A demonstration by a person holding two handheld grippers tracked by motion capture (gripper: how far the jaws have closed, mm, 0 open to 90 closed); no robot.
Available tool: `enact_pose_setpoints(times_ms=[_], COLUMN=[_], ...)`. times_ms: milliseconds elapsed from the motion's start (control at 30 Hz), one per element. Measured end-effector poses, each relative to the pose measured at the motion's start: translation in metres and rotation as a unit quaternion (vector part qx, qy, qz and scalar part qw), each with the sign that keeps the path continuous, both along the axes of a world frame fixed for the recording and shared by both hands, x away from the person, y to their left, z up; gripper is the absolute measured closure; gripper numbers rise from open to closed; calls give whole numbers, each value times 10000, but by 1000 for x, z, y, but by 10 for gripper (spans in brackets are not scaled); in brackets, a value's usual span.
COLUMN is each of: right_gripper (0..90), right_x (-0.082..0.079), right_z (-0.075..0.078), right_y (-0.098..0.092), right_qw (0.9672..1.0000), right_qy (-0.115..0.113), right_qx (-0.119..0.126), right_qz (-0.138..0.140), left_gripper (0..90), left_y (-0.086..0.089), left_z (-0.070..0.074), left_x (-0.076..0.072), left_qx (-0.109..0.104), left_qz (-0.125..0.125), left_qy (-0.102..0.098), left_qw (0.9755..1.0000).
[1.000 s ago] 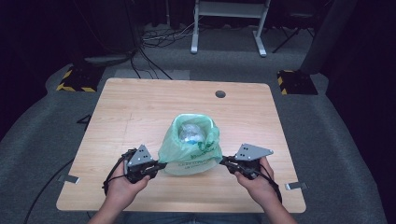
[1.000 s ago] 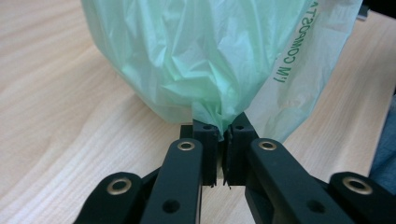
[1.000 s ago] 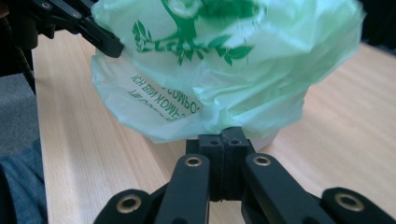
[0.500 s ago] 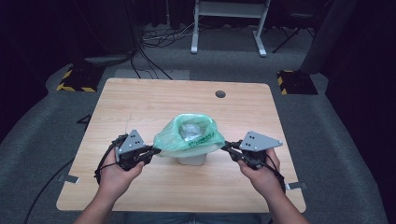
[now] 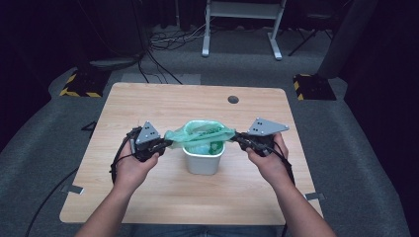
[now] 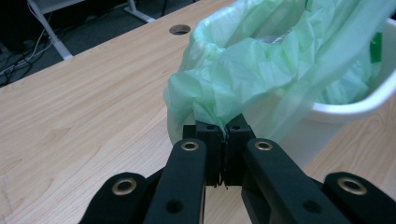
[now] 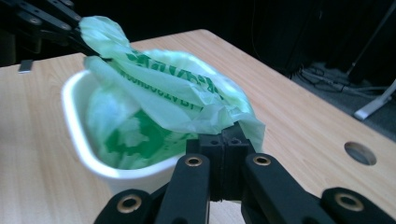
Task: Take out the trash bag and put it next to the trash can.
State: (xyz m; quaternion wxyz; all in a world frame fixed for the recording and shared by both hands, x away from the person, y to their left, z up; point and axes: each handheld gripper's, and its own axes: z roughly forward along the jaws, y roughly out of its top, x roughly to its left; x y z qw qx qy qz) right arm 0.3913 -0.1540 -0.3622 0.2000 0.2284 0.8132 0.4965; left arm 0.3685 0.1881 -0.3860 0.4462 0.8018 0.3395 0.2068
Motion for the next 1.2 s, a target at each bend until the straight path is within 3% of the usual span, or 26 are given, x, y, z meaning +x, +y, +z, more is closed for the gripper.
enact_pose_setpoints(times_ms=[267, 433, 467, 533, 567, 600, 667, 700, 767, 800, 933, 967, 1067, 1200], right_gripper=[896, 889, 864, 713, 713, 567, 469, 469, 426, 417, 459, 537, 658, 756], right_x=[20, 23, 22, 21, 21, 18, 14, 14, 7, 5, -5, -11, -18, -21], right_z=[-19, -28, -30, -32, -32, -32, -31, -31, -31, -30, -29, -28, -31, -37], right_y=[-1, -6, -7, -8, -8, -13, -20, -20, -36, -42, -55, -59, -55, -41], right_qw=[9993, 9987, 9986, 9987, 9987, 9984, 9972, 9972, 9949, 9945, 9934, 9939, 9949, 9954], right_qy=[338, 454, 476, 378, 378, 192, 155, 155, 331, 335, 318, 413, 617, 822], right_qx=[48, 4, 16, 9, 9, -33, 85, 85, 381, 406, 405, 365, 321, 236], right_qz=[-141, -222, -225, -333, -333, -539, -724, -724, -872, -909, -1021, -954, -728, -425], left_gripper=[885, 883, 880, 876, 876, 876, 876, 876, 874, 872, 868, 865, 854, 843], left_y=[-7, -8, -8, -8, -8, -8, -7, -7, -7, -7, -8, -8, -9, -11], left_z=[-10, -21, -21, -20, -20, -19, -19, -20, -20, -20, -19, -19, -18, -18], left_x=[11, 11, 11, 10, 10, 10, 10, 10, 10, 10, 8, 8, 7, 5], left_qx=[98, -1, -1, 61, 50, 25, 32, 11, 5, 5, -16, -26, -60, -94], left_qz=[-37, -82, -82, -74, -59, -72, -57, -63, -53, -53, -64, -54, -46, -34], left_qy=[61, 257, 257, 192, 180, 205, 208, 242, 231, 231, 269, 263, 277, 333], left_qw=[9999, 9996, 9996, 9998, 9998, 9998, 9998, 9997, 9997, 9997, 9996, 9996, 9996, 9994])
